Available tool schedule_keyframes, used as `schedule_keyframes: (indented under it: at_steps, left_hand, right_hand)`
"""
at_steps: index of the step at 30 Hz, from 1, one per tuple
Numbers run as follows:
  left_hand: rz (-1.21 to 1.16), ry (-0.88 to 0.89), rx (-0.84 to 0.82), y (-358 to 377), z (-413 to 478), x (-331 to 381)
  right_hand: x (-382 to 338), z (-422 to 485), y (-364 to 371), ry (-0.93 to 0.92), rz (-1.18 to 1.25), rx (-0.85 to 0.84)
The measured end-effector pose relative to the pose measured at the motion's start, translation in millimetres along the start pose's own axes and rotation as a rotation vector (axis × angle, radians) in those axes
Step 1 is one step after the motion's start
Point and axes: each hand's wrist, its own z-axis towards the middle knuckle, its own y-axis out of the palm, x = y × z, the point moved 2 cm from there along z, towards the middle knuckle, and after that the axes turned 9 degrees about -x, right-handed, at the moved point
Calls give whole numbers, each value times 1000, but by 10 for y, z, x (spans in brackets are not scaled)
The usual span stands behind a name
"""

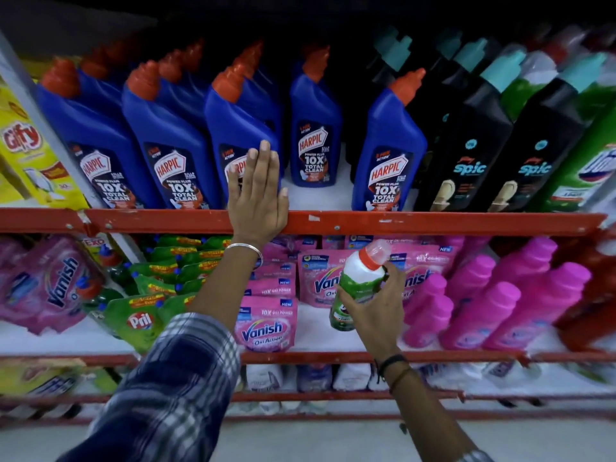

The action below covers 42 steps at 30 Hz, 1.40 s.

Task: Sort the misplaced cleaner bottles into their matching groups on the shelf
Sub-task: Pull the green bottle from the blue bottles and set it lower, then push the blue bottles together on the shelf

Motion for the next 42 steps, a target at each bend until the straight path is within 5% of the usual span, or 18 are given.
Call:
schedule_keyframes:
  at_steps: [9,19,28,42]
  left_hand:
    - [7,10,19,13,-10,1]
    - [3,5,4,9,-14,-4]
    - [22,17,29,26,-29,-13]
    - [21,2,46,25,-28,-8]
  right_hand:
    - [410,-74,345,99,-54,-131]
    - [412,-220,385,96,-124,-99]
    - [-470,546,-274,-175,235,312]
    - [-883,1158,-166,-67,52,283]
